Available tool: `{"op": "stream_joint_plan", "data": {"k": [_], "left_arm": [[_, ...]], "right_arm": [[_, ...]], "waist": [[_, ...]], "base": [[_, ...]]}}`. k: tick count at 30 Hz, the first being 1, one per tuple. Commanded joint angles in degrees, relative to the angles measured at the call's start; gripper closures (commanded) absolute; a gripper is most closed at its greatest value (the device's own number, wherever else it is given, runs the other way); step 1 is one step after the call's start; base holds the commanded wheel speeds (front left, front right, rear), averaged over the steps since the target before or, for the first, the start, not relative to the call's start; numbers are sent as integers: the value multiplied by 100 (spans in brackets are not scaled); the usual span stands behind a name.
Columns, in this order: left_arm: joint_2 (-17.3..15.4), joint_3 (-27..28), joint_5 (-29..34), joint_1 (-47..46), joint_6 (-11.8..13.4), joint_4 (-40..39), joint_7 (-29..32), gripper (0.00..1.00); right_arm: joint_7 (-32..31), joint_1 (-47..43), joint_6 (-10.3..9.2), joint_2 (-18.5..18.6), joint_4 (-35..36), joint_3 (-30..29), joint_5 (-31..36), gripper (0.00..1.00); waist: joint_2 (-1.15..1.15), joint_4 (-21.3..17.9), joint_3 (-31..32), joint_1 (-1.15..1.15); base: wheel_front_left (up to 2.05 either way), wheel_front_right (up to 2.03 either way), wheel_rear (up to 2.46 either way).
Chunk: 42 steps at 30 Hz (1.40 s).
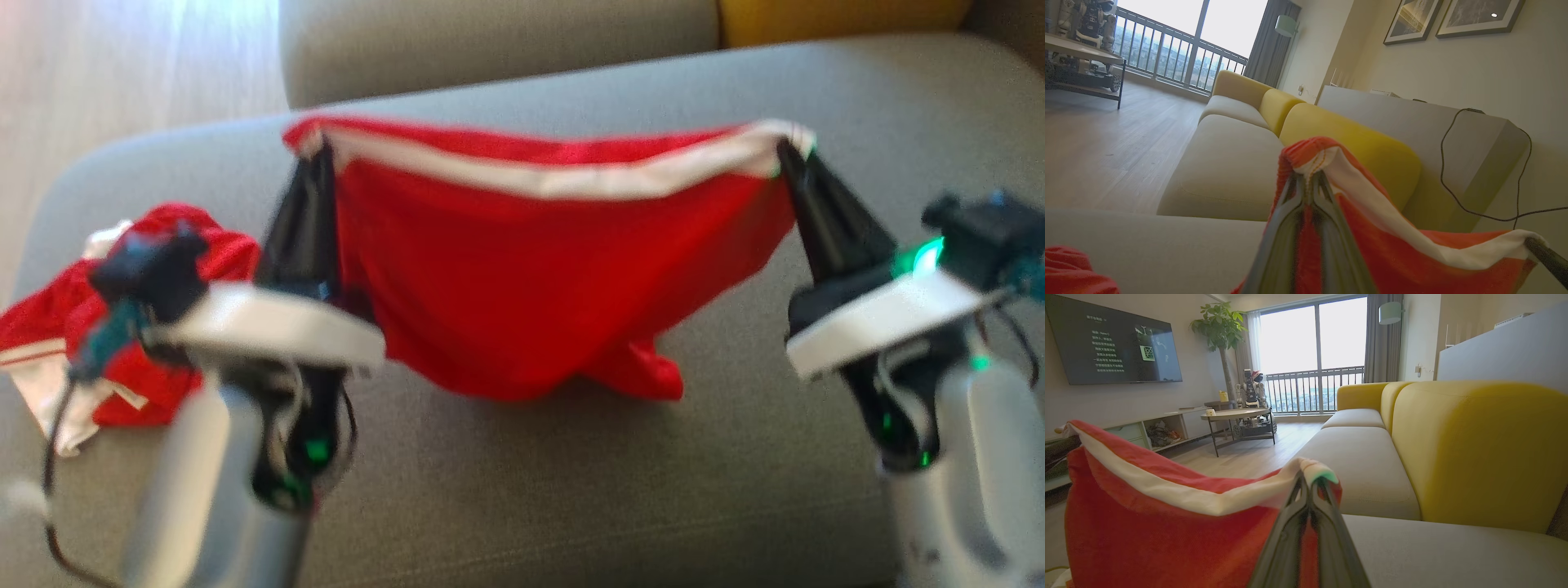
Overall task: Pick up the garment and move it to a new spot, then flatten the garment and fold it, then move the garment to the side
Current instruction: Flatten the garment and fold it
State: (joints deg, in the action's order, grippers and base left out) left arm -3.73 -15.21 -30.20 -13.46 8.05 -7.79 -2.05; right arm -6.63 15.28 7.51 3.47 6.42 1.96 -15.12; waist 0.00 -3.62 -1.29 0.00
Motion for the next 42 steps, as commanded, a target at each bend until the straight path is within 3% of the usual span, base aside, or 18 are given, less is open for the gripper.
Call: {"op": "stream_joint_plan", "data": {"k": [1, 7, 12, 17, 22, 29, 34, 42], "left_arm": [[-242, 190, 181, -857, -51, -25, 143, 100], [-493, 78, 316, -2331, -326, 750, 712, 100], [-600, -51, 607, -4385, -588, 1904, 1003, 100], [-471, -55, 945, -6228, -664, 3053, 418, 100], [-312, -47, 1195, -7274, -575, 4008, -545, 100], [-134, -413, 1247, -7066, -873, 5236, -994, 100], [-158, -750, 1372, -6284, -1061, 5827, -1094, 100], [-413, -1140, 1423, -5043, -1334, 6375, -1088, 100]], "right_arm": [[-32, 733, -2, -29, 69, 125, -35, 100], [-75, 2046, -2, 136, -690, 144, -236, 100], [148, 3987, -2, 487, -1891, 283, -146, 100], [983, 5715, -2, 627, -3026, 123, 146, 100], [1857, 6557, -2, 513, -3738, -213, 436, 100], [1978, 6030, -2, 252, -4892, 347, 145, 100], [1888, 5526, -2, 484, -5709, 1159, 213, 100], [1523, 4830, -2, 702, -6318, 2123, -468, 100]], "waist": [[0, -52, -408, 0], [0, -172, -1177, 0], [0, -289, -2070, 0], [0, -386, -2672, 0], [0, -429, -2935, 0], [0, -370, -3023, 0], [0, -268, -2897, 0], [0, -86, -2416, 0]], "base": [[0, 0, 0], [0, 0, 0], [0, 0, 0], [0, 0, 0], [0, 0, 0], [0, 0, 0], [0, 0, 0], [0, 0, 0]]}}
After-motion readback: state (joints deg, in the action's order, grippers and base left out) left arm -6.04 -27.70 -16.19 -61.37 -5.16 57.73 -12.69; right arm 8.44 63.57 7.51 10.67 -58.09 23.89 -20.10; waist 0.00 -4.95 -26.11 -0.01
